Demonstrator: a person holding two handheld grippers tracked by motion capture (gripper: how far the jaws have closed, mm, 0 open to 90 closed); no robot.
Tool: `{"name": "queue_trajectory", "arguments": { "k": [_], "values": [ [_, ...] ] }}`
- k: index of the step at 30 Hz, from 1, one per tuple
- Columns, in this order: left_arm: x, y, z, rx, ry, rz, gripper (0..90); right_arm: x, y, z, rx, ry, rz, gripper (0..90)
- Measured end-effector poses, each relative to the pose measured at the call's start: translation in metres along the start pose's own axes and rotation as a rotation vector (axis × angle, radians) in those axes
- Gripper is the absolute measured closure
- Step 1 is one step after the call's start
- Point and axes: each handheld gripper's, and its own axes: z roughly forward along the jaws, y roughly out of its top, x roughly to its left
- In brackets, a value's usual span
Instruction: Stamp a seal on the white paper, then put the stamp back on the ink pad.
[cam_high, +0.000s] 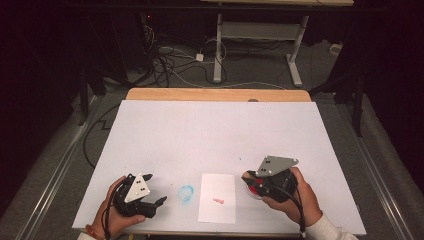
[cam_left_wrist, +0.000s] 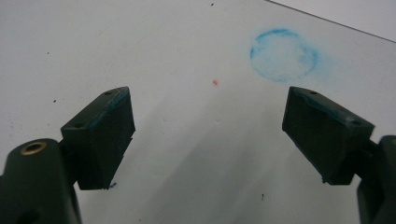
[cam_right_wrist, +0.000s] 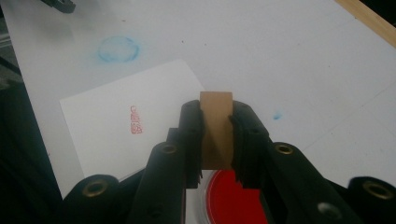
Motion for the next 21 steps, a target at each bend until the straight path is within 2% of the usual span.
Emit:
{"name": "queue_trajectory", "arguments": {
  "k": [7, 12, 18, 21],
  "values": [
    [0.0, 0.001, 0.001, -0.005, 0.001, -0.003, 16.2, -0.004, -0.003, -0.004, 0.007, -0.014, 0.015, 76.4],
    [0.0, -0.002, 0.0, 0.008, 0.001, -0.005, 16.2, -0.008, -0.007, -0.001, 0.033, -0.024, 0.017, 76.3],
    [-0.002, 0.0, -0.001, 0.002, 0.007, 0.003, 16.2, -0.012, -0.016, 0.004, 0.072, -0.04, 0.017, 76.3],
    [-0.002, 0.002, 0.001, 0.007, 0.003, 0.012, 16.2, -0.015, -0.021, 0.006, 0.09, -0.051, 0.035, 76.4]
  ]
}}
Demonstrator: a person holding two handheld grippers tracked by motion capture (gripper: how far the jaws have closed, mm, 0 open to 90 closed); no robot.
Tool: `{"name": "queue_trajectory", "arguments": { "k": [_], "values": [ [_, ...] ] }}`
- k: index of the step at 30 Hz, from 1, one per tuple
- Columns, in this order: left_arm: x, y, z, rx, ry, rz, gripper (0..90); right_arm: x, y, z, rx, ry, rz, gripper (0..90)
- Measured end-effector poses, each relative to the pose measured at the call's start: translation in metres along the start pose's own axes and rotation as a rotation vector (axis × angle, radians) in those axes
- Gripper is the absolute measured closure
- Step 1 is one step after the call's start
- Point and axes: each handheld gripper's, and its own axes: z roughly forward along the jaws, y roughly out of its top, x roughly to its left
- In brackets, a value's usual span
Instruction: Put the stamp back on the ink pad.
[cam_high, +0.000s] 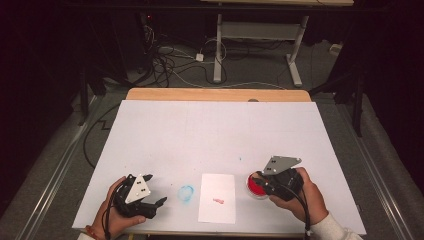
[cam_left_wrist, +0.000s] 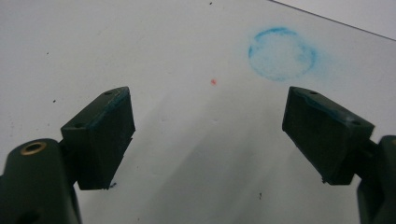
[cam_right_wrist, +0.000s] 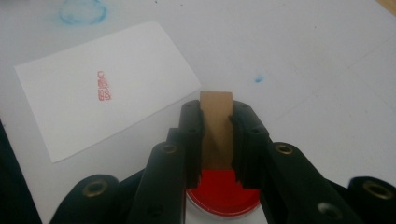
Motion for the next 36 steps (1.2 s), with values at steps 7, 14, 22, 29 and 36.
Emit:
{"name": "queue_trajectory", "arguments": {
  "k": [7, 14, 22, 29, 36],
  "values": [
    [-0.001, 0.0, -0.001, 0.003, 0.0, 0.002, 16.2, -0.007, -0.01, 0.009, 0.032, -0.012, 0.008, 76.3],
    [-0.002, 0.0, 0.0, 0.011, 0.0, 0.008, 16.2, -0.008, -0.015, 0.023, 0.093, -0.015, 0.016, 76.3],
    [-0.002, 0.0, 0.001, 0.011, -0.001, 0.005, 16.2, -0.012, -0.018, 0.034, 0.123, -0.022, 0.025, 76.2],
    [-0.002, 0.0, 0.001, 0.013, -0.002, 0.008, 16.2, -0.012, -0.019, 0.041, 0.139, -0.02, 0.029, 76.2],
    [-0.002, 0.0, 0.001, 0.014, -0.002, 0.009, 16.2, -0.011, -0.02, 0.043, 0.148, -0.016, 0.026, 76.2]
  ]
}}
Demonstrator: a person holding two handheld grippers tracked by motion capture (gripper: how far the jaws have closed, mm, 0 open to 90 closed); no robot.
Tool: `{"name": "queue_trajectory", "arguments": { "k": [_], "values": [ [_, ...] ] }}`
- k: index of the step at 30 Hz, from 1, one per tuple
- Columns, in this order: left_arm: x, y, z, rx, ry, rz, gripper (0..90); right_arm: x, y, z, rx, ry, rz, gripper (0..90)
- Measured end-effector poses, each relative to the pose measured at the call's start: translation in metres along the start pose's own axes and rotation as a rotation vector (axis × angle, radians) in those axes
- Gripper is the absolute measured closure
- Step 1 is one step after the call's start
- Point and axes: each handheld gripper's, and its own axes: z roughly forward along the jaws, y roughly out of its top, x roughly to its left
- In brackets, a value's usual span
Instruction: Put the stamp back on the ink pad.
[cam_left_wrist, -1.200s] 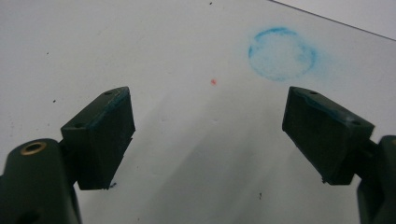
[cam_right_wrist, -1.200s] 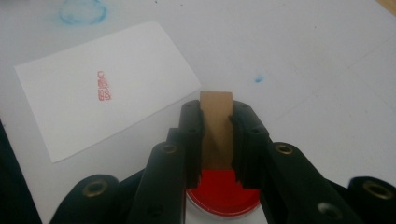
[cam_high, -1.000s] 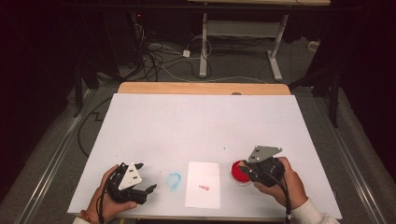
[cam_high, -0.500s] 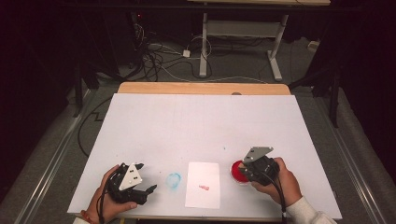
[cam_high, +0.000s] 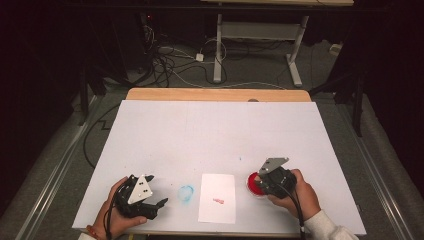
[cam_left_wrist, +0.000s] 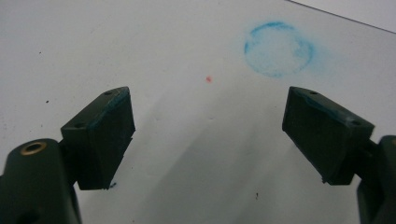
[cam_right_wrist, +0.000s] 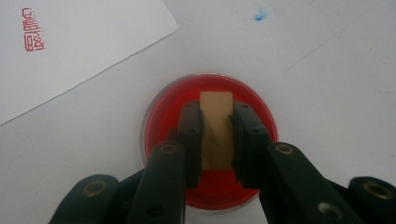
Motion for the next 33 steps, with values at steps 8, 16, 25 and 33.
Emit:
{"name": "queue_trajectory", "arguments": {
  "k": [8, 16, 25, 33],
  "values": [
    [0.0, 0.0, 0.0, 0.0, 0.001, 0.0, 16.2, 0.001, 0.0, 0.0, 0.001, -0.004, -0.002, 76.0],
    [0.0, 0.0, 0.0, 0.005, 0.002, 0.004, 16.2, 0.0, 0.0, -0.001, -0.004, 0.005, 0.004, 74.0],
    [0.0, 0.0, 0.0, 0.002, 0.003, 0.004, 16.2, -0.001, 0.002, -0.008, -0.032, 0.007, 0.009, 69.0],
    [0.0, 0.0, 0.0, 0.002, 0.002, 0.004, 16.2, -0.003, 0.004, -0.02, -0.088, -0.01, 0.021, 59.9]
  ]
}}
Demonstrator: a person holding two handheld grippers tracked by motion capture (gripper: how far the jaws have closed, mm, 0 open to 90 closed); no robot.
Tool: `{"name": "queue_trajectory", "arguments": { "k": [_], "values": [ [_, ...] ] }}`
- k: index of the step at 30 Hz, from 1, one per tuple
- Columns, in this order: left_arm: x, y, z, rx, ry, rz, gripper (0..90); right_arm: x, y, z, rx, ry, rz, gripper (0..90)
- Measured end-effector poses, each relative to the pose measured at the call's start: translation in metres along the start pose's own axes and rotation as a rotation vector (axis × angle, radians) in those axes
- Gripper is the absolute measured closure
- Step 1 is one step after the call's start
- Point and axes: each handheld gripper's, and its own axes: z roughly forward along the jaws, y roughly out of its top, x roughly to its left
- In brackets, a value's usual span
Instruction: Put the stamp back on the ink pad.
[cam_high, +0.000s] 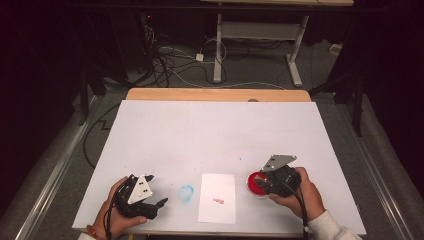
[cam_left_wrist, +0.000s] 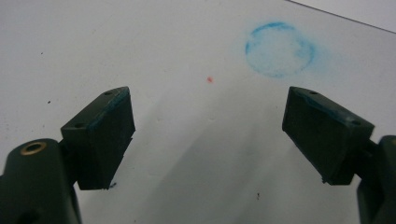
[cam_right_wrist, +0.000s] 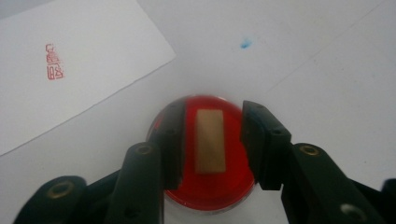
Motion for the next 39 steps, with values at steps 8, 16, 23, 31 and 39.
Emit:
{"name": "queue_trajectory", "arguments": {
  "k": [8, 16, 23, 31, 39],
  "values": [
    [0.0, 0.0, 0.0, 0.002, 0.0, 0.001, 16.2, -0.002, 0.004, -0.014, -0.092, -0.036, 0.01, 44.9],
    [0.0, 0.001, 0.0, 0.002, 0.001, 0.0, 16.2, -0.002, 0.004, -0.025, -0.221, -0.103, 0.02, 27.9],
    [0.0, 0.0, 0.0, -0.001, 0.0, 0.0, 16.2, 0.002, 0.005, -0.031, -0.299, -0.16, 0.001, 21.8],
    [0.0, 0.0, -0.001, -0.004, 0.003, 0.0, 16.2, 0.005, 0.001, -0.042, -0.349, -0.213, -0.01, 19.4],
    [0.0, -0.001, -0.002, -0.009, 0.011, -0.004, 16.2, 0.005, -0.016, -0.056, -0.399, -0.228, -0.012, 18.7]
  ]
}}
